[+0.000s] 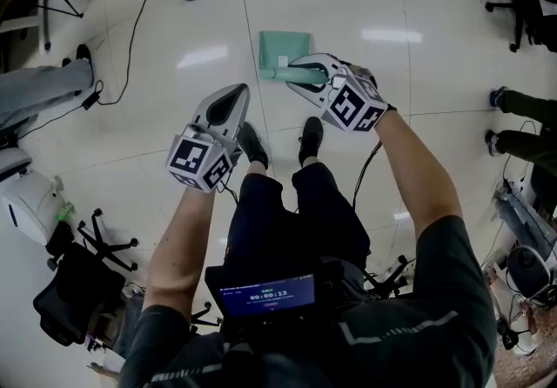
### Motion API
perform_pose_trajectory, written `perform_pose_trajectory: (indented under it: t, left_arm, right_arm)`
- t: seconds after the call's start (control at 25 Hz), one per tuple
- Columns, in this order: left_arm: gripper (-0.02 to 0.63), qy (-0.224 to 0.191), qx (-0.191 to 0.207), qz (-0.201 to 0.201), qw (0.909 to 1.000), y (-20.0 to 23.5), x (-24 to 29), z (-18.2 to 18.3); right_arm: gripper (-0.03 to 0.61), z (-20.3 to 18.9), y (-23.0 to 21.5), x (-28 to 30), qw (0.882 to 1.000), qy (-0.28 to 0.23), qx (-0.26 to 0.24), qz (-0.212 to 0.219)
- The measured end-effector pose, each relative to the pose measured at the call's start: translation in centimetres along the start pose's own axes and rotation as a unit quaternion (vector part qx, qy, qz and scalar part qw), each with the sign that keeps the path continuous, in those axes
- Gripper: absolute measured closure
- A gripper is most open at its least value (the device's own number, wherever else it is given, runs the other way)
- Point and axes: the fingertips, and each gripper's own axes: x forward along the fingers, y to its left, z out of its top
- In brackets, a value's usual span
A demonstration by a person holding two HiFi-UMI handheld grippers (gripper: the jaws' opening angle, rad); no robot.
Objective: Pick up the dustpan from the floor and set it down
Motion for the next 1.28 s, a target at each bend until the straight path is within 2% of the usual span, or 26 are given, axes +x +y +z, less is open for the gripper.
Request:
perform_pose_trajectory:
  t: [0.16, 0.32, 0.52, 0.64, 0.8, 0.92, 1.04, 1.16, 1.28]
  left_arm:
    - [0.588, 0.001, -0.002, -0.003, 1.0000, -1.1, -0.3, -0.2]
    - [0.588, -0.016, -0.025, 0.003, 0.9996, -1.6, -1.7, 0.3]
    - [0.588, -0.012, -0.023, 0.001, 0.9997, -2.7, -3.7, 0.0]
    - [0.588, -0.017, -0.023, -0.007, 0.9996, -4.0, -5.3, 0.6]
    - [0.588, -0.024, -0.015, -0.016, 0.9995, -6.3, -7.1, 2.1]
    - [0.588, -0.037, -0.009, -0.026, 0.9989, -9.2, -9.7, 5.1]
    - [0.588, -0.064, 0.006, -0.039, 0.9972, -12.0, -13.0, 10.7]
    - [0.588, -0.093, 0.025, -0.046, 0.9943, -14.6, -16.6, 16.1]
    - [0.588, -0.107, 0.044, -0.061, 0.9914, -18.3, -19.7, 19.7]
  right_arm:
    - [0.439, -0.5, 1.5, -0.5, 1.000, 0.018, -0.007, -0.003]
    - [0.402, -1.2, 3.0, -1.1, 0.999, 0.042, -0.005, -0.007]
    - [0.400, -1.5, 6.5, -1.8, 0.998, 0.067, -0.004, -0.002]
    - [0.383, -1.1, 8.7, -2.8, 0.998, 0.069, 0.011, -0.001]
    - [0.383, 1.0, 9.9, -5.4, 0.998, 0.060, 0.030, -0.020]
    - [0.383, 5.3, 10.8, -8.9, 0.998, 0.044, 0.033, -0.040]
    - [0.383, 12.3, 10.5, -13.2, 0.996, 0.013, 0.038, -0.075]
    - [0.383, 19.8, 10.3, -17.4, 0.992, -0.035, 0.068, -0.105]
    - [0.385, 25.8, 11.1, -21.2, 0.983, -0.080, 0.101, -0.127]
